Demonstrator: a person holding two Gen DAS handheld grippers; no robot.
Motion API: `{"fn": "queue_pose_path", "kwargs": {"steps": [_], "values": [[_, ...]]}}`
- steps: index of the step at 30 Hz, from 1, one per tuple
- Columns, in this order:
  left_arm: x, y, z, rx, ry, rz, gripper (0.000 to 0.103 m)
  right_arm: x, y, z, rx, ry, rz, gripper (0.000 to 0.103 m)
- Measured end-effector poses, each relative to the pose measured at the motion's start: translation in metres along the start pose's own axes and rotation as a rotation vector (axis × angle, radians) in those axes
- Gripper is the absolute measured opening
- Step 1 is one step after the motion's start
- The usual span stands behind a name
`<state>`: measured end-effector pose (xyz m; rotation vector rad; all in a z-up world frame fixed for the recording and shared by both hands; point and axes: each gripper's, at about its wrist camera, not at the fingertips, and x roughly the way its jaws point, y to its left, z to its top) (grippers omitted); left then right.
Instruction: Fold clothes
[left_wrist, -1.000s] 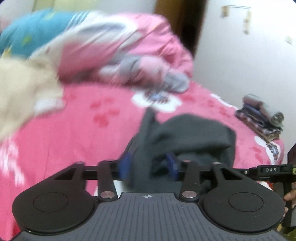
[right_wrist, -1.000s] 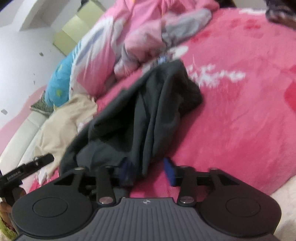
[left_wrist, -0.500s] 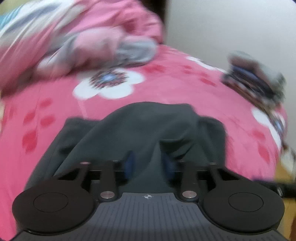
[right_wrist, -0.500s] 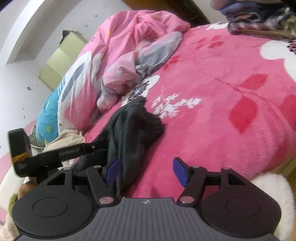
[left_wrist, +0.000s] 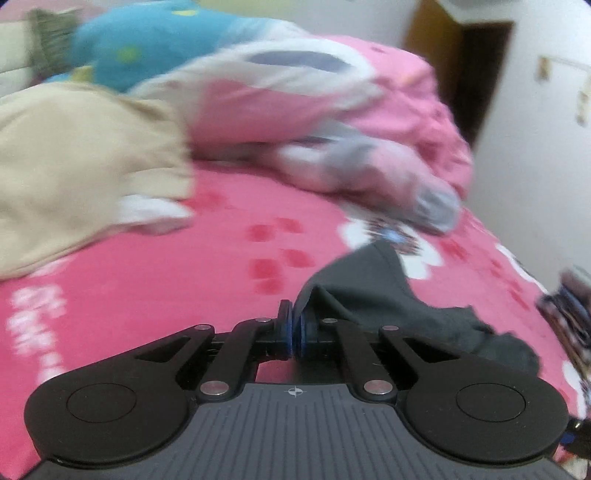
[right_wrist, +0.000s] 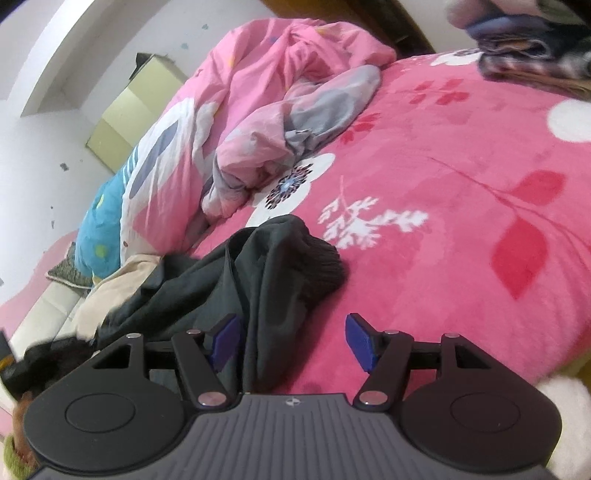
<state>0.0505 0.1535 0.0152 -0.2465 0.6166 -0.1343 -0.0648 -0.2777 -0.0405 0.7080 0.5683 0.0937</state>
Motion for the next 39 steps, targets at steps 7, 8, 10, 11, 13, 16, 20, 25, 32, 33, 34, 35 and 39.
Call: {"fn": "queue_pose_path", "kwargs": {"steps": [7,8,10,11,13,16,20,25,32,33,34,35,39], "values": [[-0.026,0.069,-0.024,-0.086,0.009,0.146,0.001,0.027,0.014,0.02,-0.003,-0.018,-0.034,0.071],[-0.028,0.077,-0.025,-0.092,0.012,0.153,0.001,0.03,0.015,0.022,0.003,-0.02,-0.043,0.072],[-0.036,0.086,-0.026,-0.089,-0.004,0.166,0.003,0.036,0.015,0.027,0.025,-0.019,-0.052,0.072],[-0.041,0.089,-0.026,-0.087,-0.021,0.165,0.004,0.038,0.015,0.028,0.03,-0.019,-0.048,0.072],[-0.053,0.093,-0.025,-0.081,-0.062,0.138,0.023,0.038,0.019,0.028,0.021,-0.026,-0.035,0.072],[-0.059,0.08,-0.021,-0.044,-0.099,0.062,0.035,0.04,0.023,0.025,0.0,-0.046,-0.054,0.072],[-0.044,0.037,-0.018,0.051,-0.059,-0.076,0.052,0.036,0.018,0.025,0.034,-0.072,-0.059,0.072],[-0.003,-0.049,-0.022,0.258,0.069,-0.312,0.069,0.024,0.013,0.022,0.048,-0.087,-0.014,0.069],[0.039,-0.122,-0.061,0.54,0.149,-0.296,0.069,0.018,0.044,0.016,-0.168,-0.059,0.063,0.063],[0.043,-0.122,-0.067,0.549,0.177,-0.301,0.07,0.023,0.051,0.016,-0.208,-0.059,0.063,0.062],[0.045,-0.119,-0.073,0.558,0.205,-0.305,0.07,0.029,0.057,0.016,-0.238,-0.058,0.06,0.061],[0.046,-0.116,-0.077,0.564,0.223,-0.308,0.07,0.036,0.06,0.016,-0.256,-0.053,0.054,0.057],[0.042,-0.099,-0.085,0.544,0.247,-0.324,0.07,0.055,0.063,0.009,-0.306,-0.008,0.034,0.017]]}}
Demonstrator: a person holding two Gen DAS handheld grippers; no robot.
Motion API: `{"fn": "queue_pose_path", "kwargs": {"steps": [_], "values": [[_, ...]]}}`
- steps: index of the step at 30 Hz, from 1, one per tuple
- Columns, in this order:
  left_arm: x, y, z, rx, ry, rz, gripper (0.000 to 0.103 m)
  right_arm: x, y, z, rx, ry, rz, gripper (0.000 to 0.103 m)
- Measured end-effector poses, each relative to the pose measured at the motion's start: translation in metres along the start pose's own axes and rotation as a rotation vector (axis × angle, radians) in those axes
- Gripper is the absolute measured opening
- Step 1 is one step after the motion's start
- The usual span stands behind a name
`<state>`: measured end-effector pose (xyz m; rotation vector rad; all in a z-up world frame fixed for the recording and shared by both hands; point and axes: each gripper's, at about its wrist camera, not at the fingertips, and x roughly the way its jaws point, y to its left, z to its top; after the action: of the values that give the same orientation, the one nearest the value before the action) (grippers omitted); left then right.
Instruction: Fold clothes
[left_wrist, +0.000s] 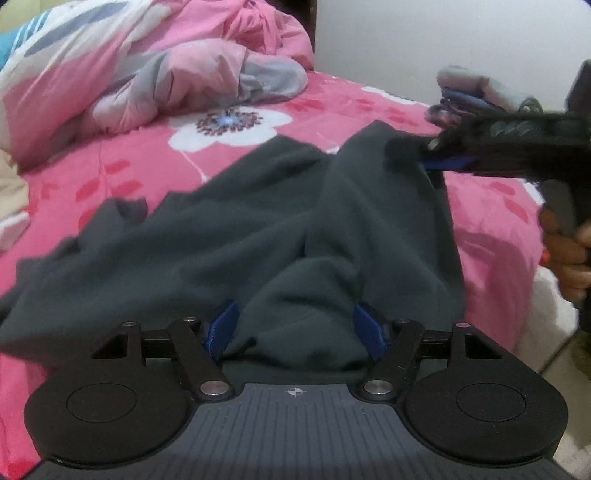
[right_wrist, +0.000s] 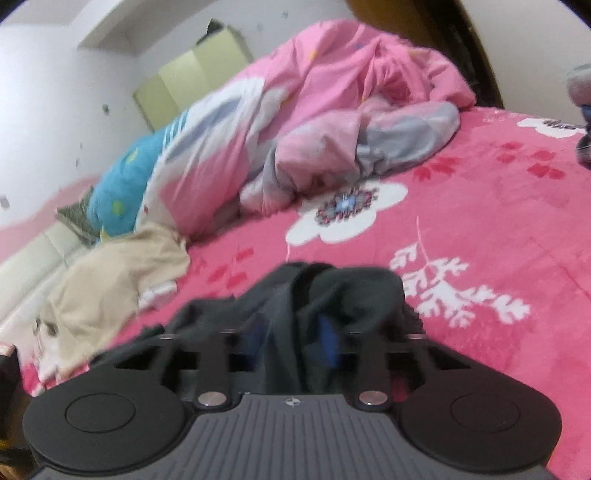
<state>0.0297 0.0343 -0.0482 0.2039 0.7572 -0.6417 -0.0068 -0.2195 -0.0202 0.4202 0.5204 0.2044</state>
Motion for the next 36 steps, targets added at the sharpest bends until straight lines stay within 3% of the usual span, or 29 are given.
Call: {"fn": "queue_pose_path", "kwargs": {"steps": [2,8,14,19,23,25,27,29,33,36], "values": [[-0.003,0.007,-0.005,-0.029,0.001,-0.021,0.07,-0.004,0.003,-0.008,-0.033,0.01,0.017,0.008],[-0.016,0.021,-0.014,-0.054,-0.009,-0.087,0.07,-0.064,0.022,-0.046,-0.193,0.009,0.124,0.005],[-0.04,0.031,-0.014,-0.069,-0.066,-0.133,0.07,-0.086,0.034,-0.087,-0.153,0.158,0.199,0.005],[-0.046,0.029,-0.003,-0.097,-0.117,-0.163,0.07,-0.077,0.045,-0.119,-0.16,0.276,0.212,0.005],[-0.033,0.016,0.002,-0.058,-0.095,-0.117,0.07,-0.081,0.043,-0.123,-0.155,0.334,0.152,0.008],[-0.024,0.014,-0.001,-0.053,-0.062,-0.093,0.07,-0.092,0.036,-0.115,-0.136,0.326,0.144,0.012],[-0.016,0.013,-0.004,-0.056,-0.032,-0.074,0.07,-0.108,0.028,-0.105,-0.112,0.294,0.153,0.035],[-0.014,0.017,-0.01,-0.073,-0.018,-0.071,0.07,-0.125,0.017,-0.093,-0.081,0.233,0.15,0.049],[-0.016,0.024,-0.016,-0.104,-0.014,-0.08,0.07,-0.143,-0.01,-0.068,0.047,0.1,0.149,0.058],[-0.022,0.025,-0.016,-0.104,-0.015,-0.079,0.07,-0.126,-0.032,-0.052,0.152,0.04,0.067,0.062]]}}
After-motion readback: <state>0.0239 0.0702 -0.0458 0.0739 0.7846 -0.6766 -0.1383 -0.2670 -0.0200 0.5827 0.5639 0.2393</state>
